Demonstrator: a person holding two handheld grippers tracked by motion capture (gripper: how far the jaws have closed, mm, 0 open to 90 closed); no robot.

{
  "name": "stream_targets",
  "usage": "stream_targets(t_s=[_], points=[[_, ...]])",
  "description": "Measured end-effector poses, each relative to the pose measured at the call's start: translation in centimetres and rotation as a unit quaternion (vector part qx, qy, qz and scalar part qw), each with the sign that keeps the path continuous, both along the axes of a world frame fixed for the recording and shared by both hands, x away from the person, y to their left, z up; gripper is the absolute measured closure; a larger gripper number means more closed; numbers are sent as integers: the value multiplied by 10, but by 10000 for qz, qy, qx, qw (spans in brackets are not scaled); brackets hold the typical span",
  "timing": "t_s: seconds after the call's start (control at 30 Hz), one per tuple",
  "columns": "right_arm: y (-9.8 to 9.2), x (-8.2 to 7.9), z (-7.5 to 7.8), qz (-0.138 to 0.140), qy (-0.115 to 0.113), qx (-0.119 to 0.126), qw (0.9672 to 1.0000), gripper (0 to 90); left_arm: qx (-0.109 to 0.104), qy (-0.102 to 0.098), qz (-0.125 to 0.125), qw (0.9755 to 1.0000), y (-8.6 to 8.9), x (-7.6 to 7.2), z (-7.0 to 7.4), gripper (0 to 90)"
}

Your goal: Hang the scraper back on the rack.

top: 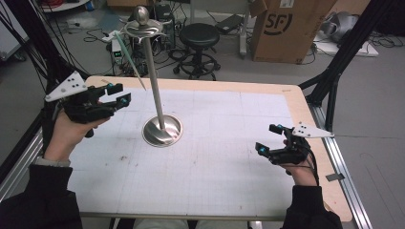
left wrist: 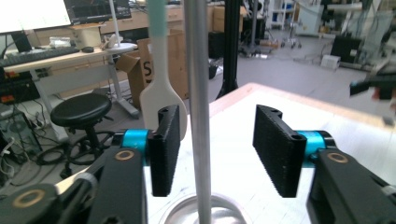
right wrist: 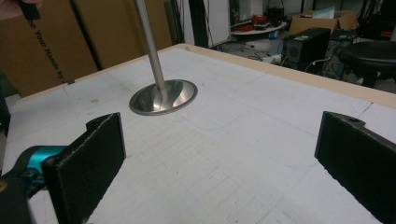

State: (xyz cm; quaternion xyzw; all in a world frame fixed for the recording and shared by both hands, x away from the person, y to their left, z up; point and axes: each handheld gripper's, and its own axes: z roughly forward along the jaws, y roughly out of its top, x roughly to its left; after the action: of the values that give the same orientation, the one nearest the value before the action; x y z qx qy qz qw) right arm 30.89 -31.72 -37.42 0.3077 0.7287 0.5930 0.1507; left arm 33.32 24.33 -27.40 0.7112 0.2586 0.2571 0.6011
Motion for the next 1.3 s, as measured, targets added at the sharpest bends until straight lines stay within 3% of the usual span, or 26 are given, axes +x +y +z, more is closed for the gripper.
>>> stream_targets(t_s=[0.37, 0.53, 0.87, 1.3], points=[[-3, -7, -3, -74, 32, -69, 9999, 8, 14, -226, -347, 9991, -13, -6, -29, 161], [-2, -8, -1, -73, -41, -43, 10000, 8, -18, -194, -383, 9991, -15, -9, -47, 134], [0, -8, -2, -51, -82, -49, 9999, 8, 19, 289, -294, 9991, -18, -8, -88, 125], [-5, -10, -5, -91, -199, 67, 9997, 7, -143, 463, -326, 9983, -22, -13, -112, 66]])
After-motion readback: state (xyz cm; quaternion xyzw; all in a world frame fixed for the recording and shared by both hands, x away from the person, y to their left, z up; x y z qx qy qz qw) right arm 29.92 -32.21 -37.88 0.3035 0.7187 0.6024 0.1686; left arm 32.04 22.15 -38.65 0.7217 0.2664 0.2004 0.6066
